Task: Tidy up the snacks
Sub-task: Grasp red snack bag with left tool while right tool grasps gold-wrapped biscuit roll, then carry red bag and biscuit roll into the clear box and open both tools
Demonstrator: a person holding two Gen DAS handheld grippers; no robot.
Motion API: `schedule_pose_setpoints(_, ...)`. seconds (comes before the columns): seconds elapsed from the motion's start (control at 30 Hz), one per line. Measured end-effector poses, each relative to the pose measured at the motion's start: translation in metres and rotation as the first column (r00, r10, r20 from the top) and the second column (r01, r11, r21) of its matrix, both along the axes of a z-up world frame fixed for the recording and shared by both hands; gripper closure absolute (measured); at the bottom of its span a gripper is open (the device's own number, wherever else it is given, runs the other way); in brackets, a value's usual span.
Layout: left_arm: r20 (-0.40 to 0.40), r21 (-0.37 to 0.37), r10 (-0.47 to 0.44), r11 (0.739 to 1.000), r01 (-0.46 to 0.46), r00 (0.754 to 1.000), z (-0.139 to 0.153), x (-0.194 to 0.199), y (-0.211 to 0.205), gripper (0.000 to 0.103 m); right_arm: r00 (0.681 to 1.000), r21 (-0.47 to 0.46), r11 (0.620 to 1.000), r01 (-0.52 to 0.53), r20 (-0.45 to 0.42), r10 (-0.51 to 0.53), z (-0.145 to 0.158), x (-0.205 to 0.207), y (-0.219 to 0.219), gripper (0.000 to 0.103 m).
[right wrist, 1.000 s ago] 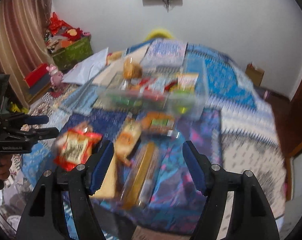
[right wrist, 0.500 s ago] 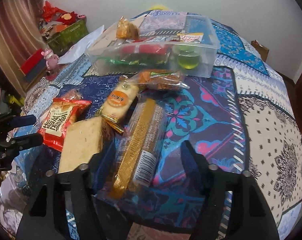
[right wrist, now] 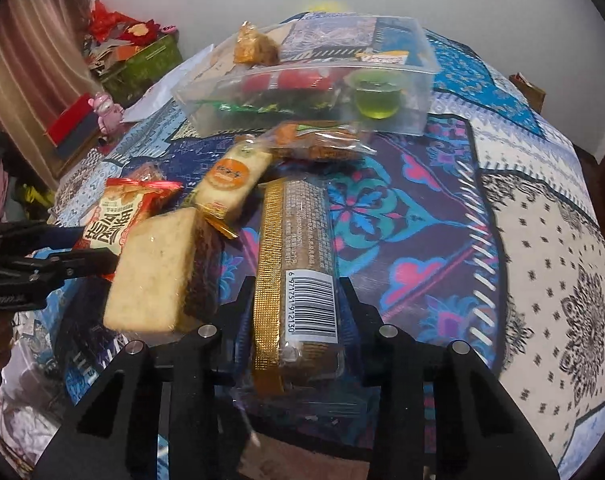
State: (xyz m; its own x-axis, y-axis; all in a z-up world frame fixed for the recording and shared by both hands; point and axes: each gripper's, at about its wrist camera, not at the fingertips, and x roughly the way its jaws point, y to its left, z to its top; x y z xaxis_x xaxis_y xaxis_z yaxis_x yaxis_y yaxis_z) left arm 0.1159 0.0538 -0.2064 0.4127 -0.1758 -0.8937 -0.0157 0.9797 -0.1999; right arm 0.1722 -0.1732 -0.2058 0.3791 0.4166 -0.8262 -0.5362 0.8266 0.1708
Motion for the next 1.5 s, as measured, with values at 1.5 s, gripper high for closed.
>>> schedule_pose_setpoints(1.5,0.19,0.009,0.05,0.999,-0.053,0.98,0.035,0.011,-0.01,0.072,0.997,0.134,0.989,0.057,0.051,-0.064,0.036,-0.006,-0.023,0.069)
